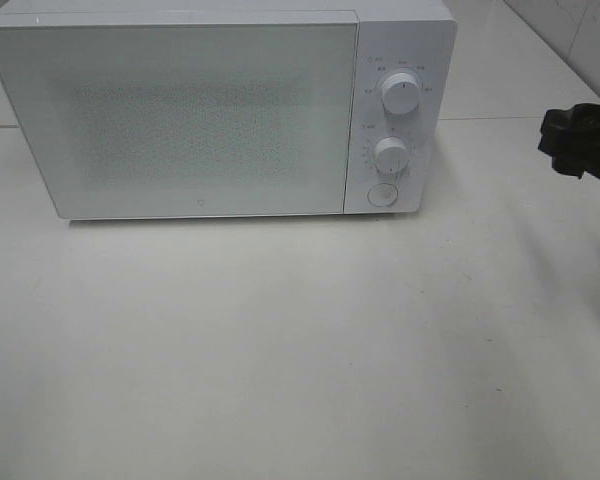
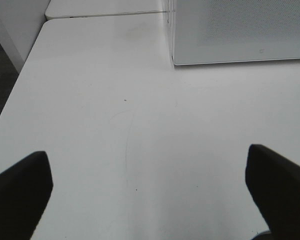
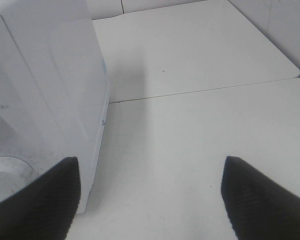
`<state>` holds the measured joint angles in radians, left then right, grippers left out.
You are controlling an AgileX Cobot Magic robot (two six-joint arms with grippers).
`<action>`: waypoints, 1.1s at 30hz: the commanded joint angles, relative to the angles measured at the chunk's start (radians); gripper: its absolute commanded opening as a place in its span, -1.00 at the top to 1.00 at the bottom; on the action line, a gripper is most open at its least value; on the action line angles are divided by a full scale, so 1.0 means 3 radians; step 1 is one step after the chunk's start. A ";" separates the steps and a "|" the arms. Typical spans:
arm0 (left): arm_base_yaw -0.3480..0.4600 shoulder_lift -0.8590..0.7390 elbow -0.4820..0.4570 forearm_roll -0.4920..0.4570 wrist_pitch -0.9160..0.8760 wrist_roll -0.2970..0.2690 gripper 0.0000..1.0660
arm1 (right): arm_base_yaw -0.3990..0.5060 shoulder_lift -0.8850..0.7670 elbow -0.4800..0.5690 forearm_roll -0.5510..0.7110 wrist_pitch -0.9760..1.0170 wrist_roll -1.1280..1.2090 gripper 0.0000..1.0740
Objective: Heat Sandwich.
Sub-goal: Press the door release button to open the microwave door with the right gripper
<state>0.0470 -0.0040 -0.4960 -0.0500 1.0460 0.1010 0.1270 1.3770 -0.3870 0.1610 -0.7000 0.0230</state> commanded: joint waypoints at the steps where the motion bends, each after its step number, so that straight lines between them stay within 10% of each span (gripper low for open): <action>1: 0.0010 -0.0057 0.0007 -0.0020 -0.0027 -0.0003 -0.83 | 0.0157 0.0067 0.0030 0.0160 -0.0183 -0.0273 -0.42; 19: 0.0010 -0.0057 0.0007 -0.0020 -0.0027 -0.0003 -0.83 | 0.1733 0.0870 0.0053 0.1803 -0.1143 -0.1020 -0.42; 33: 0.0010 -0.0057 0.0007 -0.0020 -0.0027 -0.0003 -0.83 | 0.2343 0.1147 -0.0090 0.2473 -0.1300 -0.1047 -0.42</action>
<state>0.0470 -0.0040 -0.4960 -0.0500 1.0460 0.1010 0.8180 1.7190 -0.4010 0.8900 -1.0800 -0.2740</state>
